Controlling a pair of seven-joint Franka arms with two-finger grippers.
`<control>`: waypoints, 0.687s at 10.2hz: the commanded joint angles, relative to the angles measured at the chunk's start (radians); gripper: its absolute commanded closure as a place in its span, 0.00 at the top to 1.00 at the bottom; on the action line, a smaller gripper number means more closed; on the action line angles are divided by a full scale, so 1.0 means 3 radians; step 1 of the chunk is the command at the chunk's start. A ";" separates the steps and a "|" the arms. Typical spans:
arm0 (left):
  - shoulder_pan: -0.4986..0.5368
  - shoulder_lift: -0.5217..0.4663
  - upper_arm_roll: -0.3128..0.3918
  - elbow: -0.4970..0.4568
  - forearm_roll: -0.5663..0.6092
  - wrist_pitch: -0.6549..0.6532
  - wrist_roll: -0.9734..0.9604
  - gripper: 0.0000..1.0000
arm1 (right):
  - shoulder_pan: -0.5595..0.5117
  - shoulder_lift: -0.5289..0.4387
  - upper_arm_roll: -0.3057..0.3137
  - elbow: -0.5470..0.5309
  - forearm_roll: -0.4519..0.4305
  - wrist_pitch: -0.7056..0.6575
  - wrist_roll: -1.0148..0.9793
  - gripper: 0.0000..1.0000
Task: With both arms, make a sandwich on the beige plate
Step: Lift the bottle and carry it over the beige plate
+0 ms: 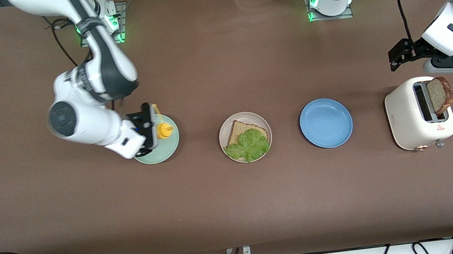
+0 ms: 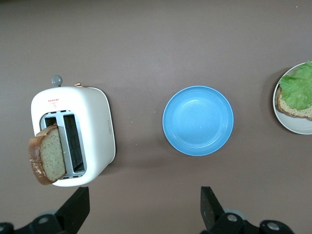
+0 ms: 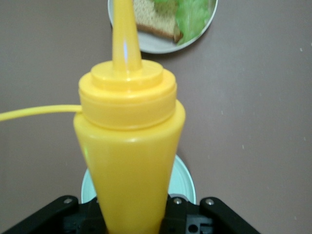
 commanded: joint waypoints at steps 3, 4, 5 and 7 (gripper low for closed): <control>0.0012 0.0023 -0.0006 0.0077 -0.0054 -0.0064 0.0006 1.00 | 0.0547 0.0635 -0.0043 0.0694 -0.0927 0.0049 0.1470 0.01; 0.0012 0.0023 -0.0006 0.0077 -0.0049 -0.0064 0.0006 1.00 | 0.0639 0.0834 -0.0043 0.0888 -0.1142 0.0044 0.1747 0.01; 0.0012 0.0023 -0.0006 0.0077 -0.0049 -0.0059 0.0006 1.00 | 0.0711 0.1008 -0.0043 0.1037 -0.1357 0.0049 0.1952 0.01; 0.0017 0.0023 -0.0006 0.0077 -0.0049 -0.0064 0.0006 1.00 | 0.0824 0.1239 -0.0048 0.1217 -0.1766 0.0019 0.2178 0.01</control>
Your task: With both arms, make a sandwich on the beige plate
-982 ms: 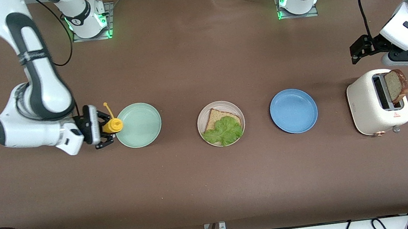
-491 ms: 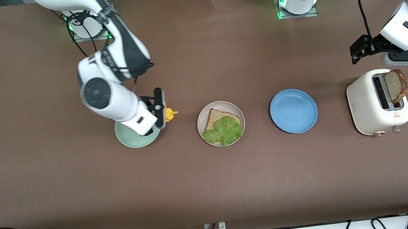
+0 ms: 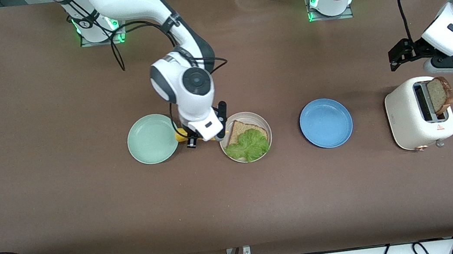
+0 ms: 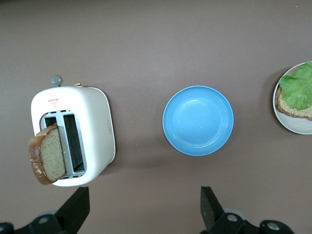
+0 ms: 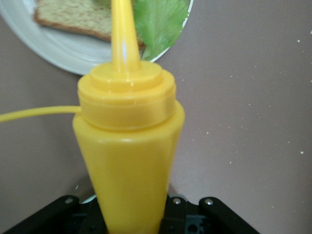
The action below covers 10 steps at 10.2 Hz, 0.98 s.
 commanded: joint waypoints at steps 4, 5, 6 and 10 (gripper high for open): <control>0.0010 0.0023 -0.0006 0.0077 -0.0049 -0.0062 0.0006 1.00 | 0.0218 0.0488 -0.0055 0.0391 -0.1024 -0.0115 0.0123 0.01; 0.0010 0.0023 -0.0006 0.0077 -0.0049 -0.0057 0.0006 1.00 | 0.0238 0.0519 -0.0060 0.0396 -0.1077 -0.0115 0.0113 0.00; 0.0010 0.0023 -0.0006 0.0077 -0.0054 -0.0062 0.0006 1.00 | 0.0233 0.0520 -0.0060 0.0391 -0.1088 -0.0120 0.0098 0.00; 0.0010 0.0023 -0.0006 0.0077 -0.0049 -0.0057 0.0006 1.00 | 0.0177 0.0413 -0.0106 0.0594 -0.1052 -0.0568 -0.0371 0.00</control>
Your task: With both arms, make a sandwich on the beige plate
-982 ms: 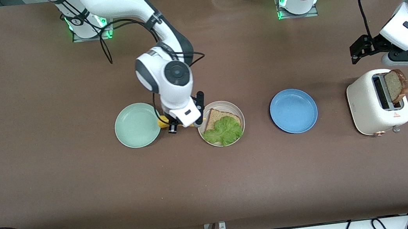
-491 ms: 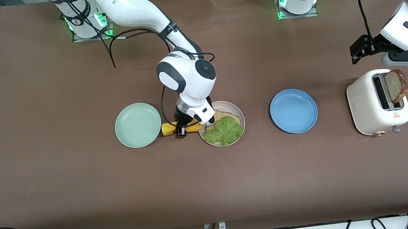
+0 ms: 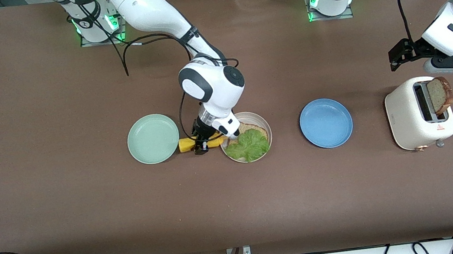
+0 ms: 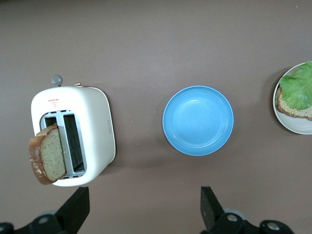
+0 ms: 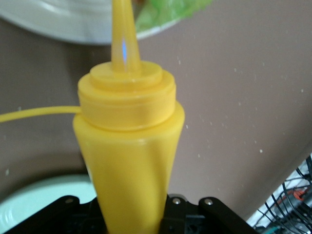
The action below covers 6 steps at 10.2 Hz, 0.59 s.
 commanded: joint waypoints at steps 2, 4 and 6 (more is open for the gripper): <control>0.0010 0.0023 -0.0006 0.0077 -0.0049 -0.0062 0.0006 1.00 | -0.0293 -0.0441 -0.0041 0.0201 0.0468 -0.0479 -0.0533 0.00; 0.0010 0.0023 -0.0006 0.0077 -0.0049 -0.0062 0.0006 1.00 | -0.0696 -0.0774 -0.0036 0.0156 0.1015 -0.0836 -0.1130 0.00; 0.0010 0.0023 -0.0006 0.0077 -0.0049 -0.0057 0.0006 1.00 | -0.1034 -0.1269 -0.0036 -0.0313 0.1340 -0.0909 -0.1591 0.00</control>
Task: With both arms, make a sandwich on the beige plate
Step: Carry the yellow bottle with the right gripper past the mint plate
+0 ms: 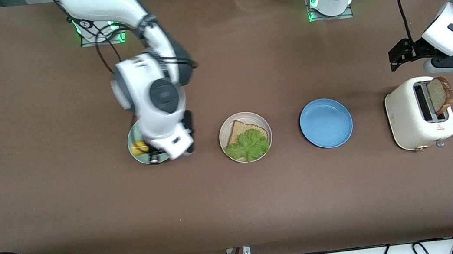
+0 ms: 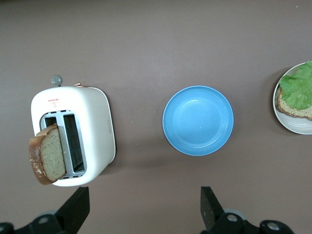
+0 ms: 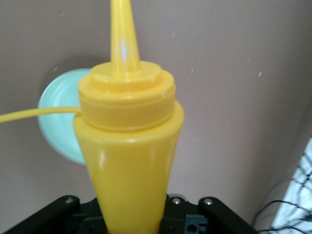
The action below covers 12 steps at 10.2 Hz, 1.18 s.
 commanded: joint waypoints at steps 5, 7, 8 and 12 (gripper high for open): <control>0.0010 0.0023 -0.0005 0.0077 -0.0049 -0.0062 0.0006 1.00 | -0.1484 -0.0868 0.0068 -0.1308 0.1469 -0.0045 -0.1800 0.00; 0.0010 0.0023 -0.0005 0.0077 -0.0049 -0.0057 0.0006 1.00 | -0.2022 -0.0873 0.0063 -0.1960 0.2317 -0.0045 -0.2469 0.00; 0.0010 0.0023 -0.0005 0.0077 -0.0049 -0.0062 0.0006 1.00 | -0.2191 -0.0838 0.0048 -0.2151 0.2508 -0.0050 -0.2842 0.00; 0.0010 0.0023 -0.0005 0.0077 -0.0049 -0.0057 0.0006 1.00 | -0.2515 -0.0512 0.0048 -0.2618 0.3117 -0.0030 -0.4248 0.00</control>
